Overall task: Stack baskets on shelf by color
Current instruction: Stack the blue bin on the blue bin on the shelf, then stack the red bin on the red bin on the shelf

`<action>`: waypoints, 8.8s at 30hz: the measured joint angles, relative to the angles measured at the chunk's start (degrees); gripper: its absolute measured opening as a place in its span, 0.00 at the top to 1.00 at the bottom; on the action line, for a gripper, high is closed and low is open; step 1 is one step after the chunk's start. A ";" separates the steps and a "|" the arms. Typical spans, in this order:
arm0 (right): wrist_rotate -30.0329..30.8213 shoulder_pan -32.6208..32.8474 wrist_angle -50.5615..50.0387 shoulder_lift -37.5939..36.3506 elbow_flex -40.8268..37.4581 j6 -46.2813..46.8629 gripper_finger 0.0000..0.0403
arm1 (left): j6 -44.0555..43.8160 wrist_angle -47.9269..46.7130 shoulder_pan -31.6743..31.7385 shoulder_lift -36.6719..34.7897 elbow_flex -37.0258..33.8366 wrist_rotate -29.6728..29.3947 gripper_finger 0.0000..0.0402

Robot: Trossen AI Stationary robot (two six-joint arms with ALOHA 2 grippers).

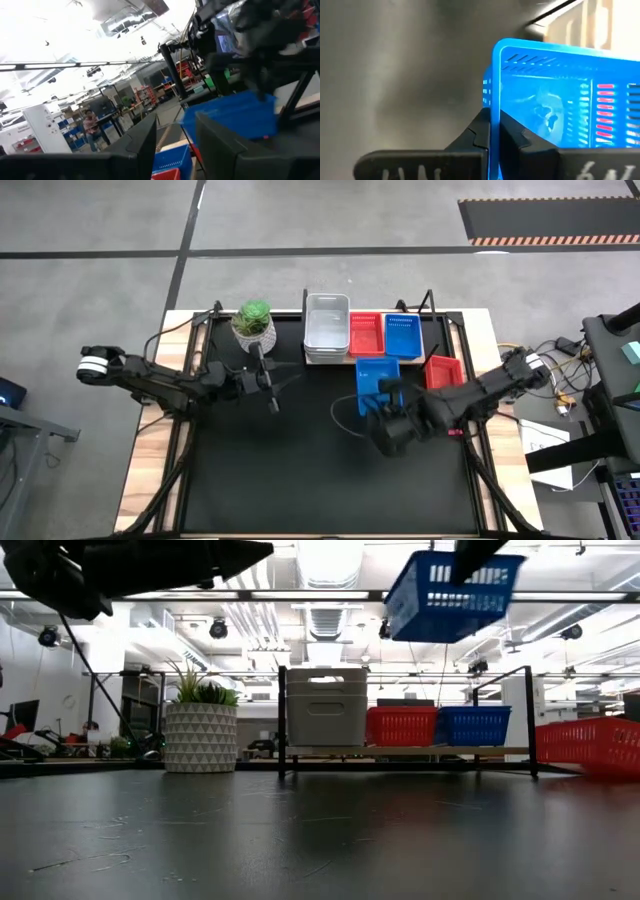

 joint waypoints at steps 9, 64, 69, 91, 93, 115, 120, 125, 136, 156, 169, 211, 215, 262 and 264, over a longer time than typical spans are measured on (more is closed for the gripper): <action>-1.49 -16.35 0.67 -6.05 0.01 -17.48 0.98 | -0.09 0.01 0.00 -0.21 -1.22 -0.02 0.71; -23.89 -57.78 8.33 -15.34 -23.44 -40.62 0.77 | -0.07 0.10 0.00 -0.21 -2.74 -0.11 0.71; -24.48 -57.17 5.15 -15.41 -19.02 -33.94 0.74 | -0.07 0.11 0.00 -0.21 -2.73 -0.11 0.71; -25.96 -52.36 24.29 -13.33 -28.70 -33.42 0.98 | -0.13 0.10 0.00 -0.21 -2.91 -0.11 0.71; -25.86 -52.39 24.10 -13.43 -28.80 -33.13 0.98 | -0.13 0.10 -0.02 -0.21 -2.91 -0.11 0.71; -38.47 -42.14 7.91 -16.73 -18.67 -5.15 0.98 | -1.62 0.60 -0.04 -0.49 -2.65 -0.09 0.71; -37.14 -40.30 -3.91 -16.90 -19.05 10.14 0.97 | -1.64 0.54 -0.04 -0.49 -2.83 -0.09 0.71; -31.23 -39.66 -11.90 -16.75 -22.04 17.29 0.87 | -3.18 0.58 -0.09 -0.42 -2.63 -0.09 0.71; -25.86 -39.62 -8.67 -17.12 -35.00 23.11 0.58 | -3.54 0.51 -0.09 -0.42 -3.11 -0.09 0.71; -23.87 -39.62 3.80 -17.11 -43.11 26.92 0.81 | -5.16 0.56 -0.13 -0.42 -2.98 -0.07 0.71; -29.60 -39.58 -11.00 -17.18 -36.93 25.66 0.97 | -13.66 0.48 -0.20 -0.31 -3.52 2.01 0.71; -41.61 -16.07 26.28 -18.39 -28.94 3.16 0.97 | -31.45 0.03 -5.38 0.93 -3.67 4.94 0.71; -26.10 -9.98 34.63 -16.14 -29.12 -4.75 0.97 | -31.54 0.03 -5.55 0.91 -3.86 5.01 0.71; -14.30 -6.55 31.11 -5.66 -24.27 -10.35 0.85 | -67.65 -28.74 -30.43 14.42 5.09 -3.14 0.96; -12.52 -6.55 35.70 -7.56 -27.49 -10.62 0.89 | -67.64 -29.39 -30.59 14.95 6.11 -3.13 0.99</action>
